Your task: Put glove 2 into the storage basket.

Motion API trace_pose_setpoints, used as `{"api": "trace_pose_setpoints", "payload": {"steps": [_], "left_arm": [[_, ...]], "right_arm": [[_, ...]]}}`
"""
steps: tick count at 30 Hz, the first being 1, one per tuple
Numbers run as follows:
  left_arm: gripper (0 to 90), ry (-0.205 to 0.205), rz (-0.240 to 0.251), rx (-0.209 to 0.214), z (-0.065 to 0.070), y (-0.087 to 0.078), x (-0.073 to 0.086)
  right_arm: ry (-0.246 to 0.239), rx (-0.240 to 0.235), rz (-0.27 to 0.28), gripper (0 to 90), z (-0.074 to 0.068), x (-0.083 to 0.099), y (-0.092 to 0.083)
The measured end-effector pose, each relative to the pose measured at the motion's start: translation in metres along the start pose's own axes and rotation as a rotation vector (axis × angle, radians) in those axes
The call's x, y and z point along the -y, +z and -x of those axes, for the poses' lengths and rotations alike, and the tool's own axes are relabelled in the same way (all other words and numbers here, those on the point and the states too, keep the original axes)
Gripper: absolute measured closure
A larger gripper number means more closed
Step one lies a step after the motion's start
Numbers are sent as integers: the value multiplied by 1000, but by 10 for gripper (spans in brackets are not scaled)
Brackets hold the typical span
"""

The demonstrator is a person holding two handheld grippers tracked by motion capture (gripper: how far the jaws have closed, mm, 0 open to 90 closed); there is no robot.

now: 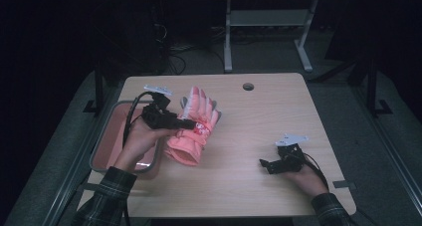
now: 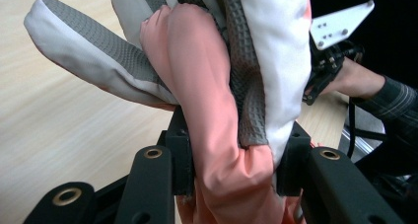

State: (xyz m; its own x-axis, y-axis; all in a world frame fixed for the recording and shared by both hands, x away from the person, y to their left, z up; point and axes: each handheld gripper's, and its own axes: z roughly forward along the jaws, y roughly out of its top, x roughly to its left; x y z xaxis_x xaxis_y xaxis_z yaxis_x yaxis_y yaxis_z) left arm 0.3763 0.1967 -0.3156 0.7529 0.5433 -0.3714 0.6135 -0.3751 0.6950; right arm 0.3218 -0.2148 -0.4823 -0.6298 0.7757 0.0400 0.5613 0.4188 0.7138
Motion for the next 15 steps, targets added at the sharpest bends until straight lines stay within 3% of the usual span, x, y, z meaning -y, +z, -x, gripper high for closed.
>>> {"api": "trace_pose_setpoints", "payload": {"steps": [15], "left_arm": [[601,-69,80,-112,-30,-80,13]], "right_arm": [[0,1,0,75,0,0,0]]}}
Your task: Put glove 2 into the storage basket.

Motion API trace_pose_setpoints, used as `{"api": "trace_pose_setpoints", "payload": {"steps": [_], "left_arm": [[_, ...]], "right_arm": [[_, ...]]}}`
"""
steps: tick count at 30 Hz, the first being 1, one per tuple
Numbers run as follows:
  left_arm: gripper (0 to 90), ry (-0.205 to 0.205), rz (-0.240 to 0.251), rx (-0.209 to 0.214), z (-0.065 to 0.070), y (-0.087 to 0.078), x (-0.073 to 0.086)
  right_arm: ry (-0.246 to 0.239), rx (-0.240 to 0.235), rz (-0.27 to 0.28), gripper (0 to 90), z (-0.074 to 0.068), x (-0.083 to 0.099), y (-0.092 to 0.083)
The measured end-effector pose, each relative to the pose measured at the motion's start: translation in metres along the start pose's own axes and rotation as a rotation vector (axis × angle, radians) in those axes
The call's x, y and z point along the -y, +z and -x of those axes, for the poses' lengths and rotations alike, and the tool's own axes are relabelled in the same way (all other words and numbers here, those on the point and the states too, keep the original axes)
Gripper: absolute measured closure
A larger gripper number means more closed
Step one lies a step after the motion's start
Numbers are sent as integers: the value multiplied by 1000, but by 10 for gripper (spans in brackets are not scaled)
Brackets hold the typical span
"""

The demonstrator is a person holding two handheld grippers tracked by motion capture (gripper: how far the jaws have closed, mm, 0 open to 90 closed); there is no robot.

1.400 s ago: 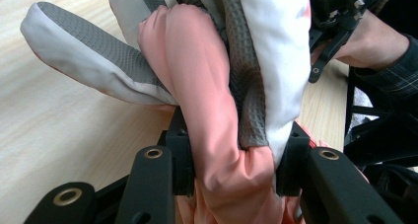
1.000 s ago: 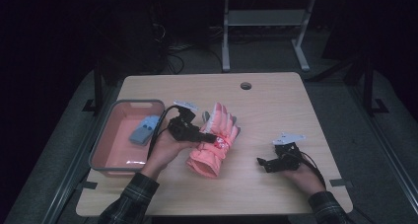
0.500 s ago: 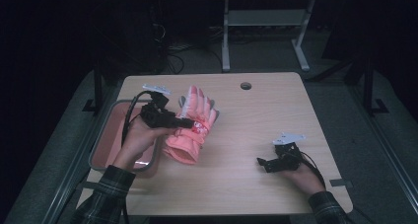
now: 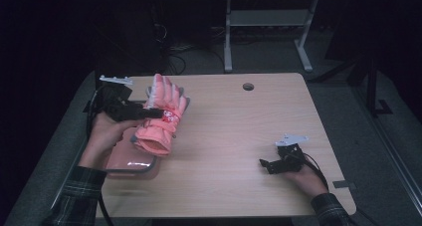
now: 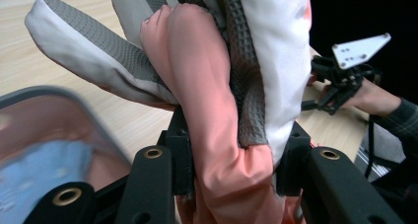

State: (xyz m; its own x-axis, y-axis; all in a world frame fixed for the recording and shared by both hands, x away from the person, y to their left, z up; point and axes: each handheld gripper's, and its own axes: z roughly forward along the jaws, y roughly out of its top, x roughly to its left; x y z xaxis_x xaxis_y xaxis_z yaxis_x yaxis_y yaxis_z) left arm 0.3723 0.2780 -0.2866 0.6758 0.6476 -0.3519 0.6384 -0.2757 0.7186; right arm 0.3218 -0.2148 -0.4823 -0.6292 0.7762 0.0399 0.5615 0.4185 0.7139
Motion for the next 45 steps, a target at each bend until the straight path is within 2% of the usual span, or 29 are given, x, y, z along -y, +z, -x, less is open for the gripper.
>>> {"api": "trace_pose_setpoints", "payload": {"steps": [7,13,21,27,33,40,45], "left_arm": [[601,-48,9,-71,-28,-25,14],[601,-93,-21,-125,-52,-28,31],[600,-144,-66,-149,-74,-12,53],[598,-142,-121,-151,-82,8,63],[593,-123,-203,-153,-88,32,76],[593,-143,-200,-161,-96,39,90],[562,-138,-190,-154,-96,38,90]], "right_arm": [[1,1,0,74,0,0,0],[0,3,-1,74,0,0,0],[3,6,-2,75,1,0,0],[4,7,-1,75,1,0,0],[4,7,0,75,1,0,0],[4,7,0,75,1,0,0],[5,8,0,75,0,0,0]]}}
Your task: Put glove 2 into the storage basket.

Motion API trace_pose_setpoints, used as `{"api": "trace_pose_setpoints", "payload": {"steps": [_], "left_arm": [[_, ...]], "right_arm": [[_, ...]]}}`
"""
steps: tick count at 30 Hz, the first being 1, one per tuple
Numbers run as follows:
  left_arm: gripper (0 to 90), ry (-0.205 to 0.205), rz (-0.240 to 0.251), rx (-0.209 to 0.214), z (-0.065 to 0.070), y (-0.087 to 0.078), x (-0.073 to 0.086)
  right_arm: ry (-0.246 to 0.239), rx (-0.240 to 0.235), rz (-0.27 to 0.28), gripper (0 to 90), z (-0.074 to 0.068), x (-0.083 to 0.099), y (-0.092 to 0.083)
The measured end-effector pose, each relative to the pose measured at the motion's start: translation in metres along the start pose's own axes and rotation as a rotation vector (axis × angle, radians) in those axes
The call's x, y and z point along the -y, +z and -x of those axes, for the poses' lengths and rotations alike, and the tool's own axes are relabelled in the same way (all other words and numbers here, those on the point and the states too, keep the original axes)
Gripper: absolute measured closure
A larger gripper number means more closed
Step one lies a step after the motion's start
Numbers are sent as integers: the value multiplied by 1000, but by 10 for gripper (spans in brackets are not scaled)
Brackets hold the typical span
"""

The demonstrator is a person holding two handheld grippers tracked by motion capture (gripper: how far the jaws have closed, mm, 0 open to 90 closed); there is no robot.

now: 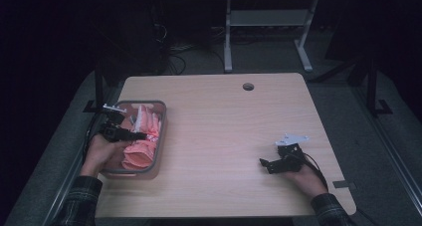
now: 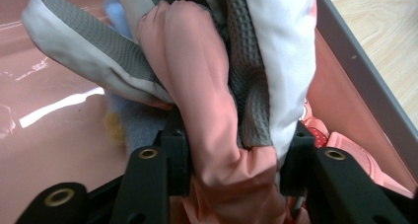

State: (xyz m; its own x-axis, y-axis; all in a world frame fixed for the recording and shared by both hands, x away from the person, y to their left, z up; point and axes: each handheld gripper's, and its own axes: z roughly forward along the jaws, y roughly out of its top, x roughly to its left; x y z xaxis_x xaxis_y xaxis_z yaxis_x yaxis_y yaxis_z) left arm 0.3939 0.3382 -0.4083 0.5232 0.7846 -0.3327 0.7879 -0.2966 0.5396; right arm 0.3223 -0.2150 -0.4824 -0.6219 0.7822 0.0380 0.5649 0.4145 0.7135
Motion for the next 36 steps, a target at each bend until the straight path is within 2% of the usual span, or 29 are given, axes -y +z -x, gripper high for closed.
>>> {"api": "trace_pose_setpoints", "payload": {"steps": [7,10,14,16,20,24,29,32,36], "left_arm": [[362,3,30,24,-1,-7,-2],[283,10,43,7,0,-12,-3],[172,25,70,-37,2,-21,-4],[142,31,85,-49,4,-28,-5],[132,52,120,-71,8,-44,-5],[132,68,135,-97,8,-56,-6],[132,78,169,-97,13,-64,-5],[132,101,171,-99,18,-67,-8],[132,128,199,-96,27,-71,-13]], "right_arm": [[0,0,0,75,0,0,0],[1,0,0,75,0,0,0],[1,0,0,75,0,0,0],[0,0,1,75,0,0,0],[6,0,-2,75,0,0,0],[7,0,-2,75,0,0,0],[7,0,-2,75,0,0,0],[7,0,-2,75,0,0,0],[6,0,-2,74,0,0,0]]}}
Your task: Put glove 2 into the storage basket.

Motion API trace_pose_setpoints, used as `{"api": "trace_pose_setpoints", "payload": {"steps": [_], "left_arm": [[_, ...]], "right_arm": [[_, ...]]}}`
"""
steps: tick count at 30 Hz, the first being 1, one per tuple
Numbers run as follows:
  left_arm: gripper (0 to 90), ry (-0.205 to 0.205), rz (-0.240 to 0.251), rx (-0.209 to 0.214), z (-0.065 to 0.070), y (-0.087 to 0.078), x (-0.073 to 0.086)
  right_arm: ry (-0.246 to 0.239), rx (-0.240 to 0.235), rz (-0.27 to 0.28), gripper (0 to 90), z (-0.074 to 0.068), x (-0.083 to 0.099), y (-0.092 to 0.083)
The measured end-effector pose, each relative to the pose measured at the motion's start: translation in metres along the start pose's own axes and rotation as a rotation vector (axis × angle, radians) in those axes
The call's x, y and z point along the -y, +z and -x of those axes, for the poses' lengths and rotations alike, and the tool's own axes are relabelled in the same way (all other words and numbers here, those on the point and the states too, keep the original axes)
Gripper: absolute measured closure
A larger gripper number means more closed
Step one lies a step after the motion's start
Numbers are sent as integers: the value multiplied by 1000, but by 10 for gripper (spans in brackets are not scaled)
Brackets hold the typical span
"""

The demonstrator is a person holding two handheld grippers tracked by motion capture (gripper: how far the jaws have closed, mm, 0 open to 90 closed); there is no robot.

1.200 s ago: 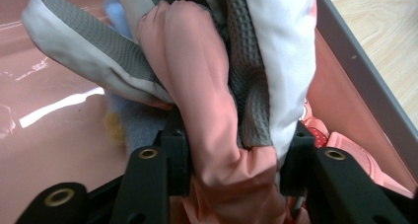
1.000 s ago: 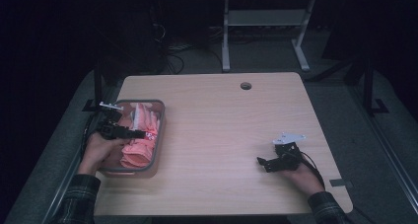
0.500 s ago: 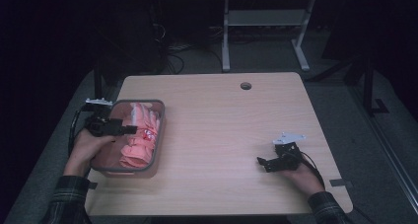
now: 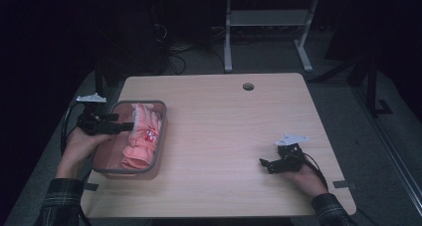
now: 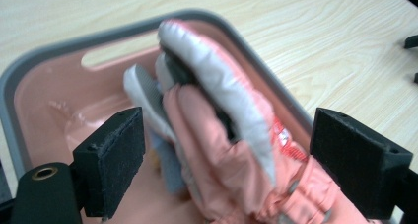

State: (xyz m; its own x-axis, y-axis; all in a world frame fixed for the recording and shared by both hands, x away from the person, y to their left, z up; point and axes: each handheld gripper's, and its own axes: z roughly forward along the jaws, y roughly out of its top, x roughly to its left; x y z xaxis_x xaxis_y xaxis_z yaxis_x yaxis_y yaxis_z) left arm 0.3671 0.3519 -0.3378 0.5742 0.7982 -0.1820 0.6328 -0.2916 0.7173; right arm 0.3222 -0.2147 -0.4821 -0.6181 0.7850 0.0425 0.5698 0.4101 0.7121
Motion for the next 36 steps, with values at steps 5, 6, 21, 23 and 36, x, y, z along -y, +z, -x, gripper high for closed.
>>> {"api": "trace_pose_setpoints", "payload": {"steps": [5,6,21,23,36], "left_arm": [[133,44,31,15,14,0,-9],[133,49,39,20,18,1,-11],[142,150,103,68,73,20,-31],[142,160,107,73,80,25,-32],[143,216,100,123,124,58,-30]], "right_arm": [[0,0,0,74,0,0,0],[-1,0,0,75,0,0,0],[0,0,1,75,0,0,0],[0,0,1,75,0,0,0],[-6,0,3,74,0,0,0]]}}
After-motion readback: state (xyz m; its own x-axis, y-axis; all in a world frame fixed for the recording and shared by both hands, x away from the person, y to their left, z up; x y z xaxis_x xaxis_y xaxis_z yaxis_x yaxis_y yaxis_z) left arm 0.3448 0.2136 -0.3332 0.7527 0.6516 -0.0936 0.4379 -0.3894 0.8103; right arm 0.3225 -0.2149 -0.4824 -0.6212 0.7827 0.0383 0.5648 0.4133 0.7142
